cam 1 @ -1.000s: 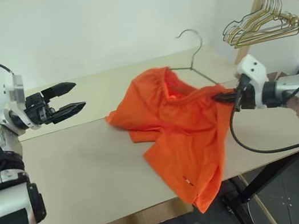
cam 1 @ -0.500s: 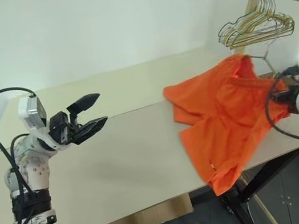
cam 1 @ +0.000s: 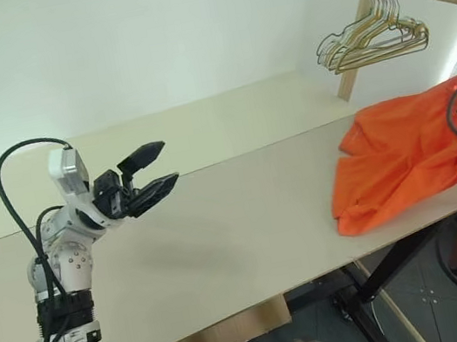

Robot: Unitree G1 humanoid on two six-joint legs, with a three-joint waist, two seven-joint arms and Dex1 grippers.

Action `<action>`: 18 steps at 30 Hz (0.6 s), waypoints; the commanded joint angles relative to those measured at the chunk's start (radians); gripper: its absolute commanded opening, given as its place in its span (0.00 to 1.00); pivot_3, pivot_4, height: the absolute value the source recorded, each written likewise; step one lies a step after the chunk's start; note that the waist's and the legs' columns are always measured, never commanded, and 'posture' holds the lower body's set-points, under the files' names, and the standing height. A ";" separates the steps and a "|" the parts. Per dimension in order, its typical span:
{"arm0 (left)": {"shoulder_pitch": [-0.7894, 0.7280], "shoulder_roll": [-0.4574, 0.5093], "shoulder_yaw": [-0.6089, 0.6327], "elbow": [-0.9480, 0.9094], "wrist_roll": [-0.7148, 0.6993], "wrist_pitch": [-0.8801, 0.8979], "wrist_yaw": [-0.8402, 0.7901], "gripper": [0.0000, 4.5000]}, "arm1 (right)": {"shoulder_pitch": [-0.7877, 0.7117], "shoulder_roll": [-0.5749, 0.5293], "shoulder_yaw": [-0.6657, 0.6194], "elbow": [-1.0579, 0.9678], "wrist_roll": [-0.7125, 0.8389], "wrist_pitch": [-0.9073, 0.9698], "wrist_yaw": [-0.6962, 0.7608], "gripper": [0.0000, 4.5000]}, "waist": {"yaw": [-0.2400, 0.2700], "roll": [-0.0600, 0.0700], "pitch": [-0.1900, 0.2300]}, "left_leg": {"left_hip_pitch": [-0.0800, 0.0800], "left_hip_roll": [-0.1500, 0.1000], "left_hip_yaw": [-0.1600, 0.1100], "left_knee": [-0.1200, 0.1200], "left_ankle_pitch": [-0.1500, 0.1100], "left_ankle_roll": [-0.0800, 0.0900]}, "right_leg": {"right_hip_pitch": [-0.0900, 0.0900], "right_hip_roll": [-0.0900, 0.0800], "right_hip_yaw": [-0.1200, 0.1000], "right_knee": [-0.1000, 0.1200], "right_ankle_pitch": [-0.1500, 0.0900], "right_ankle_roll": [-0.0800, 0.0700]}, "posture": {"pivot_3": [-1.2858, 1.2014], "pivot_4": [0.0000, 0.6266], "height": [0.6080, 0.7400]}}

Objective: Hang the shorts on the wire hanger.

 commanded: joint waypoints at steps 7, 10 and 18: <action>0.011 -0.007 -0.010 -0.055 0.004 -0.018 0.025 0.99 | -0.146 -0.059 -0.060 0.347 0.030 -0.331 -0.112 0.00 | -0.022 0.001 0.001 | 0.003 0.000 0.001 -0.001 0.000 0.000 | 0.002 0.000 0.002 -0.001 0.000 0.000 | 0.46 0.00 1.00; 0.024 -0.008 -0.008 -0.068 0.003 -0.019 0.032 0.99 | -0.174 -0.086 -0.054 0.432 0.049 -0.373 -0.109 0.00 | -0.025 0.003 0.001 | 0.003 0.000 0.001 -0.001 0.000 0.000 | 0.002 0.000 0.002 -0.001 0.000 0.000 | 0.46 0.00 1.00; 0.045 -0.018 -0.002 -0.085 -0.006 -0.025 0.050 0.99 | -0.214 -0.111 -0.072 0.597 0.118 -0.426 -0.135 0.00 | -0.032 0.003 0.002 | 0.013 0.000 0.001 -0.004 0.000 0.001 | 0.013 0.000 0.002 -0.006 0.000 0.000 | 0.46 0.00 1.00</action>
